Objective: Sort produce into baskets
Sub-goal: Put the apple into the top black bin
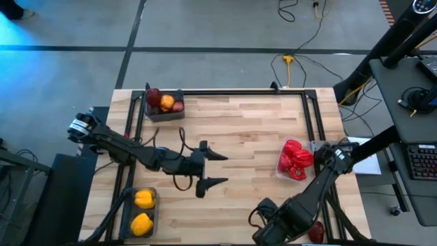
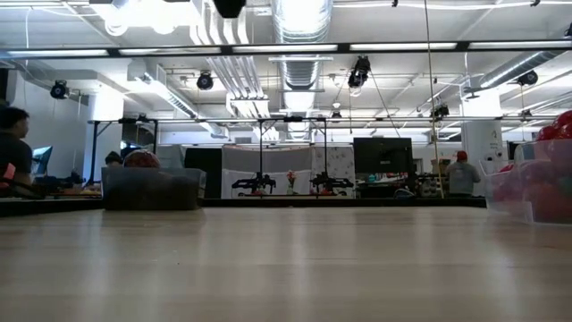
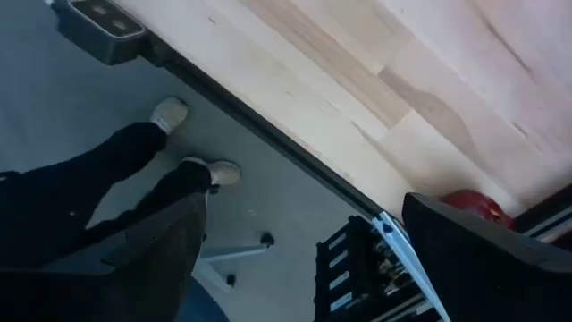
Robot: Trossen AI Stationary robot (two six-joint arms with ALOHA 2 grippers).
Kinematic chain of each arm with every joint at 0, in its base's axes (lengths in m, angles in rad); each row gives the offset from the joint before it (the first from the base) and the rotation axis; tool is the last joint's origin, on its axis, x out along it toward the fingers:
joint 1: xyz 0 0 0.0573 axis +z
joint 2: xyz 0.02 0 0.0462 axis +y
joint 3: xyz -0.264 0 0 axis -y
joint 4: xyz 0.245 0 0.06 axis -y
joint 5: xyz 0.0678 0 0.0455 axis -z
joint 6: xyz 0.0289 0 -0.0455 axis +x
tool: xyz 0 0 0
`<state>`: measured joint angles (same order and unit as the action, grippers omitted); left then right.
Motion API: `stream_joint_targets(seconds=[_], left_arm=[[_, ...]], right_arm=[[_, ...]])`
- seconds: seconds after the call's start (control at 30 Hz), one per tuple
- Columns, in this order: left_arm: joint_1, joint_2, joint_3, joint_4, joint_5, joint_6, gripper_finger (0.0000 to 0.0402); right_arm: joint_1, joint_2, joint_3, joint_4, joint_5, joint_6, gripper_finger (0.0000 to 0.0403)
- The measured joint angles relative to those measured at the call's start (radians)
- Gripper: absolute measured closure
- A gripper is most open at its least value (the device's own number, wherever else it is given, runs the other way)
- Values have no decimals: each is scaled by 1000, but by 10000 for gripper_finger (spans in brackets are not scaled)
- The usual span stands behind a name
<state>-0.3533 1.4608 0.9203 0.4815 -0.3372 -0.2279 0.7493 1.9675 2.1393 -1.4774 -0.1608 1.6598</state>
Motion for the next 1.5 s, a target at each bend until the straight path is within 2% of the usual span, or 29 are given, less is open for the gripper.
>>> stream_joint_targets(seconds=[0.13,0.33,0.5,0.63,0.77,0.9,0.97,1.2,1.3,1.43,1.5], left_arm=[[0,56,0,116,-7,-18,52],[-22,104,0,120,-5,-70,52],[-39,124,0,107,17,-72,52],[-42,133,0,111,16,-73,52],[-42,132,0,128,40,-79,52],[-43,130,0,131,66,-82,52],[-43,130,0,129,76,-100,52],[-43,130,0,123,147,-119,52],[-45,135,1,118,148,-110,52],[-45,145,1,106,147,-113,52],[-45,148,1,104,147,-123,52]], right_arm=[[24,33,-4,0,-13,-2,35],[23,99,-18,-16,-200,-102,35],[39,107,-33,-101,-222,-177,35],[73,68,-160,-98,-239,-89,35],[110,44,-337,-75,-390,-22,35],[142,10,-488,40,-501,46,35],[149,-21,-555,102,-522,86,35],[144,-156,-792,417,-491,303,35],[173,-174,-902,540,-521,394,35],[182,-196,-1000,814,-485,511,35],[180,-181,-1029,851,-471,542,35]])
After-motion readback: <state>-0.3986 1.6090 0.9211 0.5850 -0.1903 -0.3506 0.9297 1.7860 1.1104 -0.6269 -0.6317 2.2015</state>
